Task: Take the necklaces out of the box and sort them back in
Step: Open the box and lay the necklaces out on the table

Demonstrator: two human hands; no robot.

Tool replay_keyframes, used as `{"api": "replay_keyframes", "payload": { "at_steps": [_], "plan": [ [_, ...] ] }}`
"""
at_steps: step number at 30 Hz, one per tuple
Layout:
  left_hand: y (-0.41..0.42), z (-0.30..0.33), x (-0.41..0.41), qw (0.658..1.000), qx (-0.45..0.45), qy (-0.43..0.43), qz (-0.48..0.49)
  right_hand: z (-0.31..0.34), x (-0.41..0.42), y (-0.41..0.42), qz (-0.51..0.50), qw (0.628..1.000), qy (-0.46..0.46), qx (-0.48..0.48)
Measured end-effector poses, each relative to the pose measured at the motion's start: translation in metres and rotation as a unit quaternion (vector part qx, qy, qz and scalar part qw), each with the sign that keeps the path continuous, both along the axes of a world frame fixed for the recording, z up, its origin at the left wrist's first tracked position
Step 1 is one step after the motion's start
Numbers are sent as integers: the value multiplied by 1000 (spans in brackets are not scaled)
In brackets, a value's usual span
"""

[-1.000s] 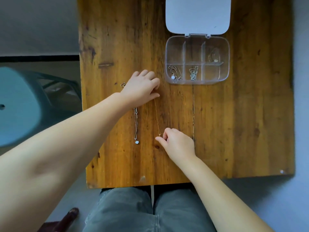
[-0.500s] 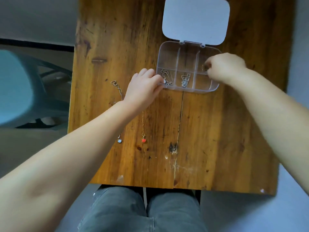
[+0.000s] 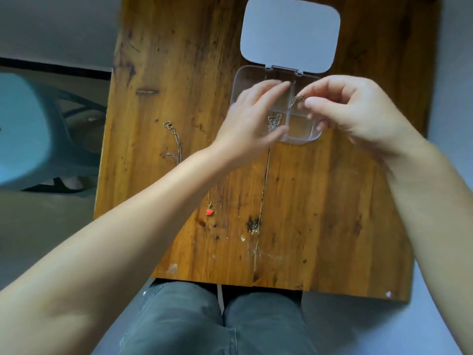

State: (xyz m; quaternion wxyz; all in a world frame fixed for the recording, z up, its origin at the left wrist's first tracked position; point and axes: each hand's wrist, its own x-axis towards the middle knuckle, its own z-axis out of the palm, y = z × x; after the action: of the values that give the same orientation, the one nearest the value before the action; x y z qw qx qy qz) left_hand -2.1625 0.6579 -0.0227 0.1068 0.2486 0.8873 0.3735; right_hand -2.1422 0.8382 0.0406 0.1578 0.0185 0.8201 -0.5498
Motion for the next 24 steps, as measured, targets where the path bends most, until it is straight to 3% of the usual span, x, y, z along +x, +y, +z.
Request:
{"api": "replay_keyframes", "payload": {
  "at_steps": [2,5,9,12,15,19,21,24],
  "plan": [
    [12,16,1,993,73,-82,-45,15,15,0,-24,993,-29,-112],
    [3,22,-2,972,125,-190,-61,17,34,6,-79,979,-63,-177],
    [-38,6,-18,931,114,-344,-42,-14,67,-4,-159,978,-82,-106],
    [-57,-7,-27,918,70,-389,-19,-46,100,-36,-194,974,-111,-31],
    [-61,-12,-31,927,14,-374,6,-75,136,-77,-192,964,-149,104],
    [-46,-18,-23,948,-10,-318,29,-103,172,-133,-217,947,-173,163],
    [-34,-24,-11,966,-44,-254,-15,-113,180,-155,-222,942,-167,189],
    [-24,-36,6,983,-132,-90,-93,-124,183,-174,-208,934,-136,257]
  ]
}}
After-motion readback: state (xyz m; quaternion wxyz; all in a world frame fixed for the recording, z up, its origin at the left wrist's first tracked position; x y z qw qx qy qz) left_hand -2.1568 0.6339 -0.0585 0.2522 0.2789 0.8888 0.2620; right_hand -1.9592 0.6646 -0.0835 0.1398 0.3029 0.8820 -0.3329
